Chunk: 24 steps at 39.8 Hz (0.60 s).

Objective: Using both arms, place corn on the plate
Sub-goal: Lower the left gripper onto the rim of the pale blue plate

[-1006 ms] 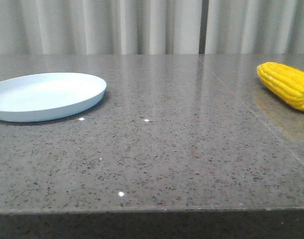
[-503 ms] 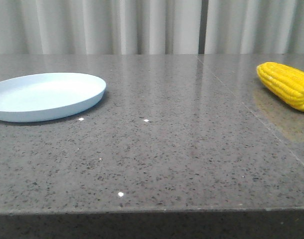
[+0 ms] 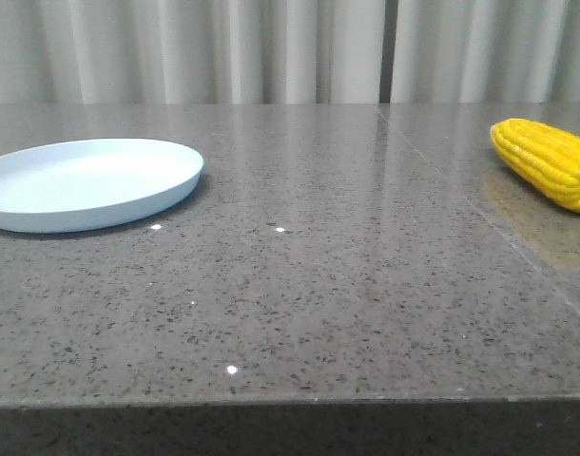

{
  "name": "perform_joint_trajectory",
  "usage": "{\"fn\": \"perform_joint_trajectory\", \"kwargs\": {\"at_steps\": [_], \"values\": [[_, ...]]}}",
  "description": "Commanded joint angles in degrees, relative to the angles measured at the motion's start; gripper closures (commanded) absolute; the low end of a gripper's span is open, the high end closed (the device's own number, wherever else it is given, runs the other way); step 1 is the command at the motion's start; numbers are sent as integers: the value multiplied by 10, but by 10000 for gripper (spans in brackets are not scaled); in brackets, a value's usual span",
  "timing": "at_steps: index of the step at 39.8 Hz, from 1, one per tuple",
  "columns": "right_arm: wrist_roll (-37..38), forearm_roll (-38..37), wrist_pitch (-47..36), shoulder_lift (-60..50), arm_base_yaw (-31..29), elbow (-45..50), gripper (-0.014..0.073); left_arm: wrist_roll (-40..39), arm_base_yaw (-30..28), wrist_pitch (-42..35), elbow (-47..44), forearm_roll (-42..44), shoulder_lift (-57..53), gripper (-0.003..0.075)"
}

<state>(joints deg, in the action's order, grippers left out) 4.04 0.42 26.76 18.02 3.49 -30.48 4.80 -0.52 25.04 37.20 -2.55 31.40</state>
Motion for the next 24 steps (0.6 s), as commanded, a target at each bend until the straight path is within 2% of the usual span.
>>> {"fn": "perform_joint_trajectory", "kwargs": {"at_steps": [1, 12, 18, 24], "values": [[-1, -4, -47, 9, 1, -21, 23, -1, 17, -14, 45, -23, 77, 154], [-1, -4, -47, 9, 1, -21, 23, 0, 97, 78, 145, -23, 268, 154], [-1, -4, -45, 9, 1, -19, 23, 0, 98, 169, 224, -24, 383, 155], [-1, -4, -45, 9, 1, -19, 23, -2, 97, 217, 283, -24, 472, 155]]}}
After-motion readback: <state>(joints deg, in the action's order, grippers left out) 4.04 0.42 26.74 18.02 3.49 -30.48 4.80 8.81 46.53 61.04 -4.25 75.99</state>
